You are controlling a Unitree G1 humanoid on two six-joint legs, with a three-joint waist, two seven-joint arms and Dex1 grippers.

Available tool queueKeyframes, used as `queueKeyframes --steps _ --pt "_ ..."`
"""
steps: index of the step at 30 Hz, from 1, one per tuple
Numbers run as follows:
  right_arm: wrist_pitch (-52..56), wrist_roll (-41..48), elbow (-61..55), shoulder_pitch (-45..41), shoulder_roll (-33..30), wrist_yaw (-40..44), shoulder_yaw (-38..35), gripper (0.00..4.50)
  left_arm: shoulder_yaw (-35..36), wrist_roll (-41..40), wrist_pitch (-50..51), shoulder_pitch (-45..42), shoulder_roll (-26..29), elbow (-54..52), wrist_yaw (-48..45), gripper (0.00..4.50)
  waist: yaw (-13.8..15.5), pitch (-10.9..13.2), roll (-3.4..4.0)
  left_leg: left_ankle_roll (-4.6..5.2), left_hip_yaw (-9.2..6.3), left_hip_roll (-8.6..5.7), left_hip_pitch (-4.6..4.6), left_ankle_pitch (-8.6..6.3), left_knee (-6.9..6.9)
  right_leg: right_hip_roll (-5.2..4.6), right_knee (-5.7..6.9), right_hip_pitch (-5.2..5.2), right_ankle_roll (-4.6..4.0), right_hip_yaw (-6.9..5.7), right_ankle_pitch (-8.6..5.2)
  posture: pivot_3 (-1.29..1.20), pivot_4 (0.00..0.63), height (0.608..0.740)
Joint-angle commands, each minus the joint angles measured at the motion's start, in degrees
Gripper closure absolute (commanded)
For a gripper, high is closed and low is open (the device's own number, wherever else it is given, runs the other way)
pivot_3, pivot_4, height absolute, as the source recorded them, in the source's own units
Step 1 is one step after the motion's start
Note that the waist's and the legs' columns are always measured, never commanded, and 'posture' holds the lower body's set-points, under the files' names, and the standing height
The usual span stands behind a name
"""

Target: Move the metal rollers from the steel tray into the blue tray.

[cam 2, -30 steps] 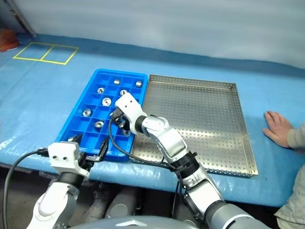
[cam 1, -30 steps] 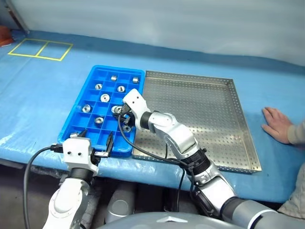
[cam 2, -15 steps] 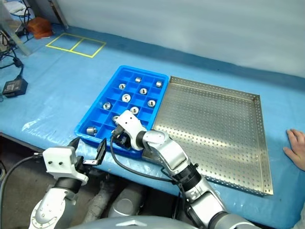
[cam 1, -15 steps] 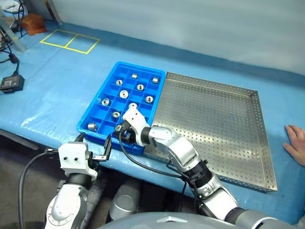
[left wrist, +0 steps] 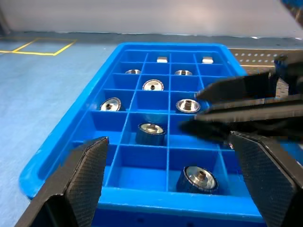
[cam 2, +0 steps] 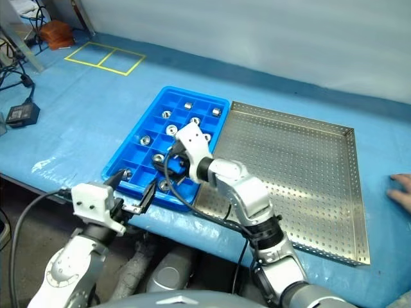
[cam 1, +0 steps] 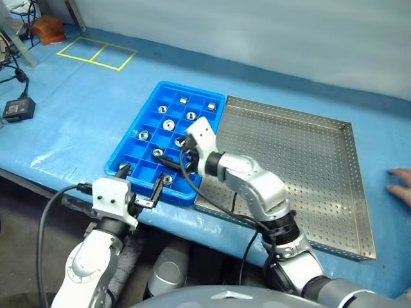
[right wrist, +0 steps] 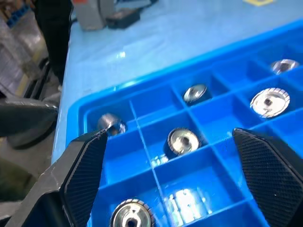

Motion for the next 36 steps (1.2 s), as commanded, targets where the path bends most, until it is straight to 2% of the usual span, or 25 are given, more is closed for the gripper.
queueKeyframes --steps 1,6,9,13,17,36 --pt "0.3 0.4 -4.8 0.5 -2.0 -2.1 -3.3 0.04 1.0 -2.3 1.8 -4.5 1.9 0.6 -2.4 0.0 -1.2 -0.1 0.07 0.0 0.01 0.0 0.02 0.0 0.01 -0.01 -0.01 0.06 0.0 0.0 0.0 0.27 0.15 0.74" --pt "0.9 0.0 -9.8 5.4 -5.5 -6.4 -7.8 0.04 0.4 -4.5 4.4 -13.4 4.3 5.2 -5.4 0.0 -5.3 -0.3 0.3 -0.01 -0.18 -0.1 0.02 0.02 0.15 -0.01 -0.01 0.26 -0.04 -0.05 0.06 0.16 0.15 0.74" --pt "1.2 0.0 -12.8 10.0 -7.3 -7.9 -9.4 0.04 -1.0 -5.7 5.2 -16.9 4.6 7.7 -7.0 0.0 -10.0 -0.3 0.33 0.02 -0.31 -0.13 0.08 0.01 0.27 -0.03 -0.06 0.46 -0.21 -0.12 0.19 0.09 0.15 0.74" --pt "1.4 -0.1 -15.5 14.5 -8.4 -9.9 -9.9 0.04 -2.7 -6.2 5.6 -18.3 5.3 9.1 -8.8 0.0 -16.0 -0.2 0.35 0.07 -0.45 -0.07 0.3 -0.01 0.3 -0.12 0.0 0.66 -0.27 -0.06 0.2 0.04 0.15 0.74" --pt "1.3 -0.1 -16.3 16.1 -8.7 -11.4 -9.5 0.04 -3.1 -6.7 5.9 -18.4 5.7 9.6 -9.7 0.0 -19.7 -0.2 0.34 0.08 -0.22 0.04 0.89 -0.02 0.13 -0.07 0.15 0.88 -0.24 0.34 0.13 0.04 0.15 0.74" --pt "1.2 0.6 -15.8 18.8 -9.2 -13.0 -9.3 0.04 -4.5 -5.6 6.0 -15.8 5.5 9.3 -8.5 0.0 -19.4 -0.2 0.28 0.23 0.17 0.0 1.05 0.2 0.1 -0.18 0.48 0.75 -0.16 0.91 0.0 0.07 0.15 0.74"
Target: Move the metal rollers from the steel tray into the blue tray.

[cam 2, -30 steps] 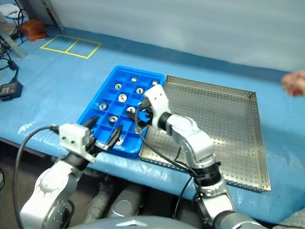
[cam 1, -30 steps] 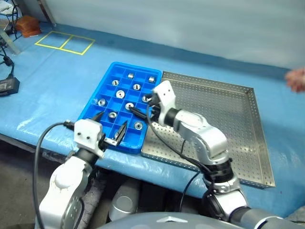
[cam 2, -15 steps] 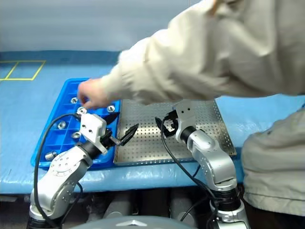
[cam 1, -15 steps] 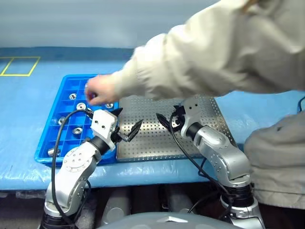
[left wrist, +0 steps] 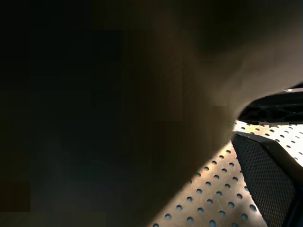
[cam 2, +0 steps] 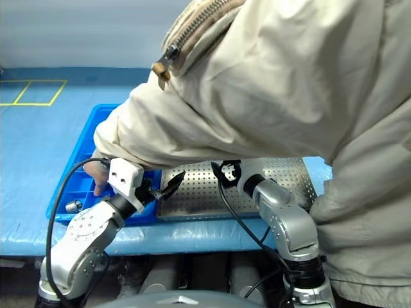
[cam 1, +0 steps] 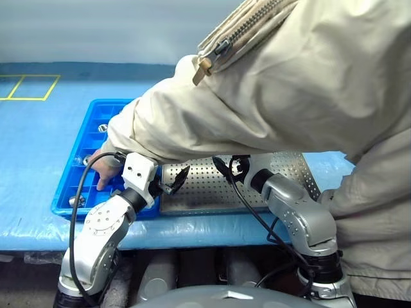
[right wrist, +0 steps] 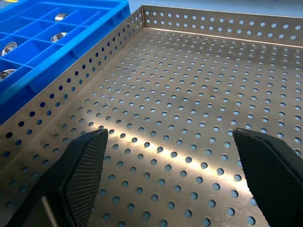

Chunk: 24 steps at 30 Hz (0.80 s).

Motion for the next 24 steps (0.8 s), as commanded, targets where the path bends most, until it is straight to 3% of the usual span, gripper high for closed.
queueKeyframes --steps 1,24 --pt "-0.3 0.7 -2.4 0.2 -0.1 -0.1 -0.3 0.04 -0.8 0.2 -0.5 0.2 -0.1 -1.3 0.2 0.0 0.0 0.0 0.0 0.01 0.02 0.0 0.0 0.0 0.0 0.0 0.0 -0.01 0.0 0.02 0.0 0.07 0.15 0.74" --pt "-0.1 0.8 -2.0 -0.5 0.1 -0.2 0.3 0.04 -1.7 0.7 -0.5 -0.4 -0.9 -1.4 2.3 0.0 0.2 0.0 0.0 0.01 0.06 0.01 -0.01 0.0 -0.02 0.02 0.0 -0.05 0.0 0.08 0.0 0.1 0.15 0.74"
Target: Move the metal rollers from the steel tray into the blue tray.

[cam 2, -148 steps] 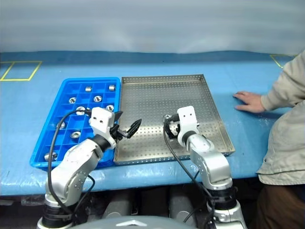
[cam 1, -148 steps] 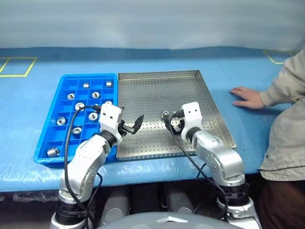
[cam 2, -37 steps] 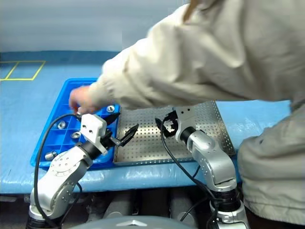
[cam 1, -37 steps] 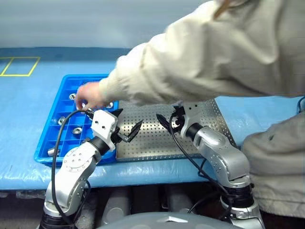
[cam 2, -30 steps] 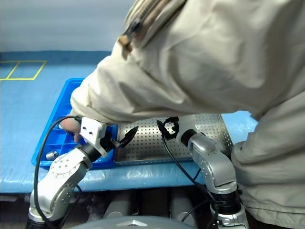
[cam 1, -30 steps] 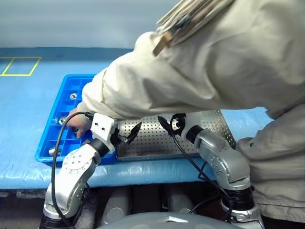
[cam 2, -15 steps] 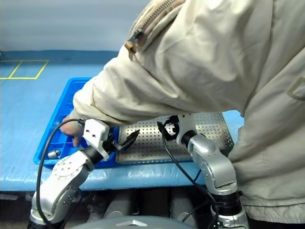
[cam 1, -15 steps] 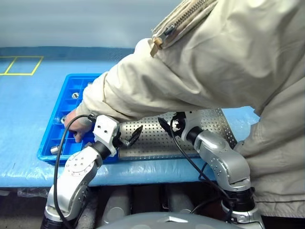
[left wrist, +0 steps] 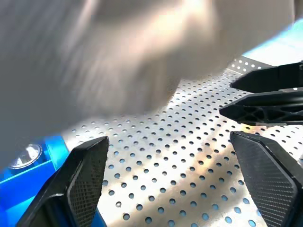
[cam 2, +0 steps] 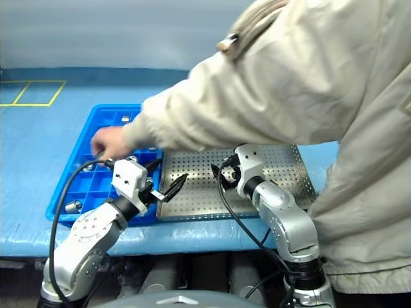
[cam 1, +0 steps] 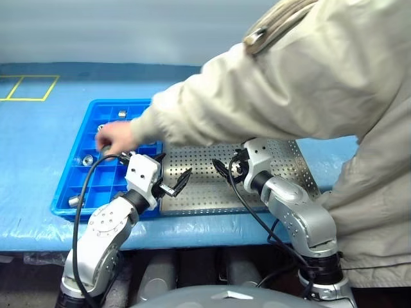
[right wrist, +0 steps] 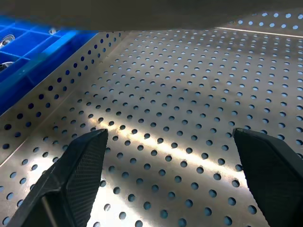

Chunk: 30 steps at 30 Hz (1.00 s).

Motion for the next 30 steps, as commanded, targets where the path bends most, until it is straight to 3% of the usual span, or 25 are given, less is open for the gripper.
queueKeyframes --steps 1,21,30 --pt "-0.8 0.5 -2.0 -0.9 0.3 -0.2 0.0 0.04 -0.3 0.3 -0.4 -0.4 -0.6 -1.5 0.8 0.0 0.0 0.0 0.0 0.0 0.0 0.0 0.0 0.0 0.0 0.0 0.0 0.0 0.0 0.01 0.0 0.1 0.15 0.74" --pt "-0.3 0.9 -3.0 -0.3 0.6 -1.4 -0.7 0.04 -2.0 -0.4 0.4 -1.1 -0.7 -1.8 0.8 0.0 0.0 0.0 0.0 0.0 0.01 0.0 -0.01 0.0 -0.01 0.0 -0.01 -0.01 0.0 0.01 0.0 0.07 0.15 0.74" --pt "-7.8 -3.0 10.3 -5.1 6.8 -5.7 1.2 0.04 -0.3 1.1 -0.3 1.6 -2.4 -1.7 4.5 0.0 -0.2 0.0 0.0 0.0 0.04 0.03 0.02 0.0 -0.01 0.04 0.01 -0.02 0.0 0.05 0.01 0.11 0.15 0.74"
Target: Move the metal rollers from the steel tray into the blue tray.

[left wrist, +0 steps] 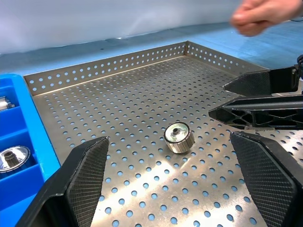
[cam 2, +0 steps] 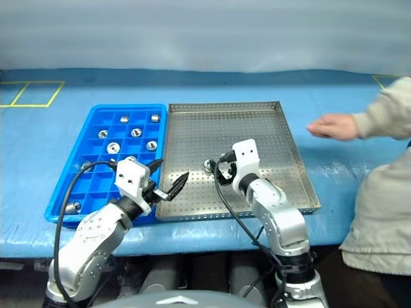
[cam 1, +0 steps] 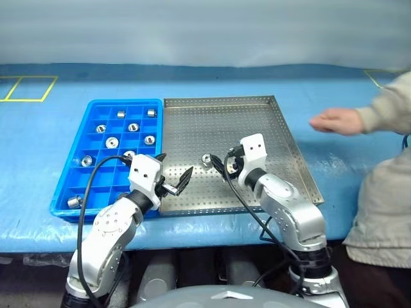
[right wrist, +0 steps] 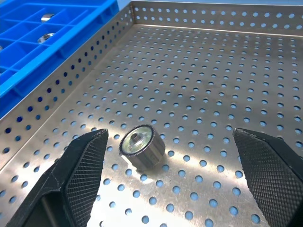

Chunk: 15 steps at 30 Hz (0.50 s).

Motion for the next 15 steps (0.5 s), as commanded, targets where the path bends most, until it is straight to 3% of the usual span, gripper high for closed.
queueKeyframes --steps 1,12,15 --pt "-5.1 -1.9 5.1 -3.3 2.1 -1.1 0.9 0.04 0.7 0.7 -1.2 1.1 -0.7 -1.9 1.2 0.0 0.2 0.0 0.0 0.0 0.0 0.0 -0.01 0.0 0.0 0.0 0.0 -0.01 0.0 0.0 0.0 0.12 0.15 0.74" --pt "-13.0 -4.5 19.5 -5.2 4.6 1.3 3.9 0.04 0.5 1.7 -1.5 5.5 -1.9 -4.3 3.5 0.0 1.6 0.0 0.0 0.01 -0.01 -0.03 -0.04 0.0 -0.1 -0.04 -0.1 -0.02 0.01 -0.02 0.02 0.21 0.15 0.74" --pt "-13.2 -4.5 19.0 -4.1 4.7 2.0 4.2 0.64 0.5 1.9 -1.0 6.2 -2.1 -4.8 4.1 0.0 1.8 0.0 0.0 0.01 -0.01 -0.03 -0.04 0.0 -0.11 -0.05 -0.11 -0.01 0.0 -0.02 0.02 0.22 0.15 0.74"
